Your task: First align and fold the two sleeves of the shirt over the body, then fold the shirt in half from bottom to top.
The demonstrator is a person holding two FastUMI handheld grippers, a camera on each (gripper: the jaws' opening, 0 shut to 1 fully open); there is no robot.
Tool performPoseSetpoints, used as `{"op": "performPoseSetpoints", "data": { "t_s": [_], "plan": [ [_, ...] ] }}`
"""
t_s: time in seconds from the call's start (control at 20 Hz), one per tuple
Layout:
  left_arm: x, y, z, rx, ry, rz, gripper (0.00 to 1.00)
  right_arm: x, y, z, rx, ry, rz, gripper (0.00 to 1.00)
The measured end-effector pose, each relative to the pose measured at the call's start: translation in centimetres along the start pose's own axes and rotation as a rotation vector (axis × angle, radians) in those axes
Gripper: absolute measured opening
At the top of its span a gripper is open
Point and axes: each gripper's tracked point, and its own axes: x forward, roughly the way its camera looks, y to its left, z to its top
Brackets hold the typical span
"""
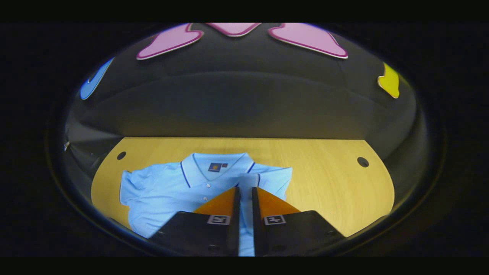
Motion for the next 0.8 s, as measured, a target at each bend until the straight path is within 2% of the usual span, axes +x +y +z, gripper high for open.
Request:
{"op": "performPoseSetpoints", "data": {
  "t_s": [0.05,0.15,0.3,0.5,0.65,0.8],
  "plan": [
    [0.5,-0.1,0.1,0.0,-0.003,-0.008,0.97,-0.3,0.9,-0.3,-0.026,-0.004,0.013,0.51],
    [2.0,-0.8,0.8,0.0,-0.015,-0.033,0.97,-2.1,1.6,-0.5,-0.081,-0.034,0.025,0.99],
    [5.7,-2.5,1.9,0.001,-0.023,-0.076,0.97,-6.1,1.2,-0.7,-0.114,-0.087,0.032,0.98],
    [12.3,-4.2,2.9,-0.006,0.002,-0.1,0.96,-10.6,-2.5,-1.6,-0.123,-0.124,0.006,0.99],
    [17.8,-5.3,2.9,-0.02,0.039,-0.116,0.96,-12.9,-5.3,-2.4,-0.1,-0.151,-0.012,0.98],
    [23.0,-6.4,2.1,0.024,0.082,-0.13,0.97,-13.9,-8.4,-3.7,-0.063,-0.18,-0.026,0.98]
  ]
}}
